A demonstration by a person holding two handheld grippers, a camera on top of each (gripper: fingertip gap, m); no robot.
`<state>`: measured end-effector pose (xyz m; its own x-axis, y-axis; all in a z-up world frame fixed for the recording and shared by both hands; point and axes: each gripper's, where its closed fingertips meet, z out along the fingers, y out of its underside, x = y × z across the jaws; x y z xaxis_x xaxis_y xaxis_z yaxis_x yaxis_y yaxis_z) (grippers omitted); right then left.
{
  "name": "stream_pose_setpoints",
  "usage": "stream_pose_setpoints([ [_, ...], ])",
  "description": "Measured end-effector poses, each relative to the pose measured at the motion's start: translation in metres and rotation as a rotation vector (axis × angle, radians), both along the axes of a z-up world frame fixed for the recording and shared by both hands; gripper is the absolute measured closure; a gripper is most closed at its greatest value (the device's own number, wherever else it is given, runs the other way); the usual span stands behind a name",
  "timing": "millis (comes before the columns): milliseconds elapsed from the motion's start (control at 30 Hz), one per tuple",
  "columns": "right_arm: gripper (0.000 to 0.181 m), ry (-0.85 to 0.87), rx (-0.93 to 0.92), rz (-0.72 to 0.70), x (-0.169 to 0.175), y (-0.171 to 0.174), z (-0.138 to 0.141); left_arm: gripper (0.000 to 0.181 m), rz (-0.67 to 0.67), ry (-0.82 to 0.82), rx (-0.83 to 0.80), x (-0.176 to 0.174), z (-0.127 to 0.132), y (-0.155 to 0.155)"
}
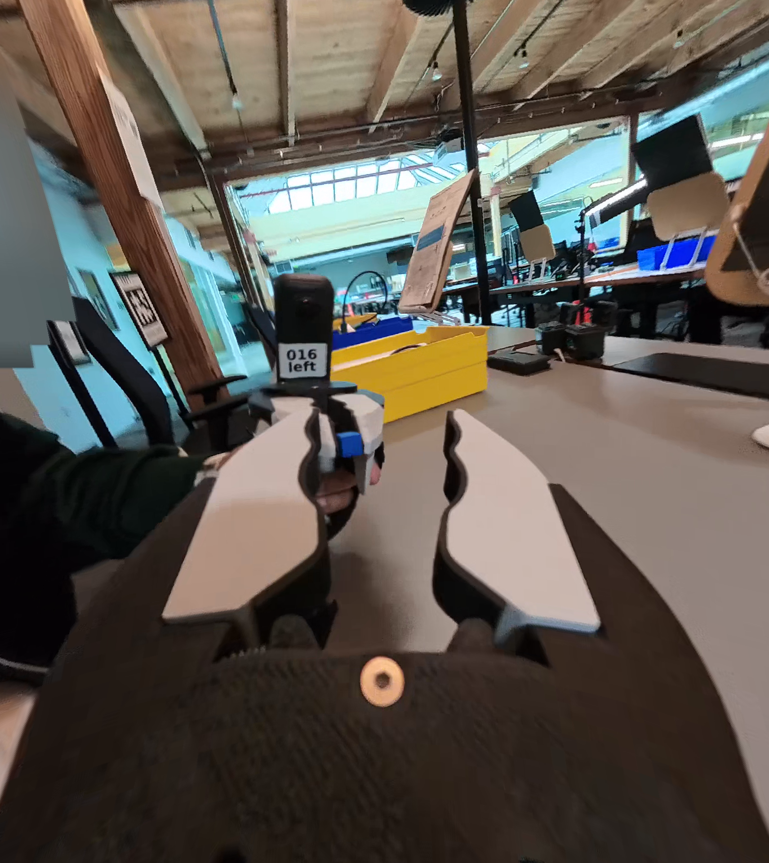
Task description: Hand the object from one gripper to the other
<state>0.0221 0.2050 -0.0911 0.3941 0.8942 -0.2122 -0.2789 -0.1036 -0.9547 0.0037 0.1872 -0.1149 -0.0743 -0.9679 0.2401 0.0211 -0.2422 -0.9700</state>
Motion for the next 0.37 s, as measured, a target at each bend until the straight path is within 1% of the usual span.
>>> stream_pose_setpoints([
  [100,0.134,0.048,-0.099,0.024,0.004,0.004,-0.003,0.170,0.048,0.061,0.109,0.003,-0.005,0.000],
  [167,0.141,0.003,-0.206,0.013,0.004,0.011,-0.019,0.170,0.082,0.115,0.178,0.004,-0.010,0.001],
  [200,0.141,-0.020,-0.268,0.022,0.004,0.013,-0.028,0.170,0.095,0.154,0.228,0.006,-0.014,0.001],
  [267,0.147,-0.026,-0.420,0.103,-0.002,0.011,-0.043,0.170,0.112,0.233,0.334,0.008,-0.024,-0.001],
  [367,0.159,0.058,-0.632,0.292,-0.012,0.000,-0.051,0.170,0.119,0.299,0.440,0.010,-0.033,-0.002],
])
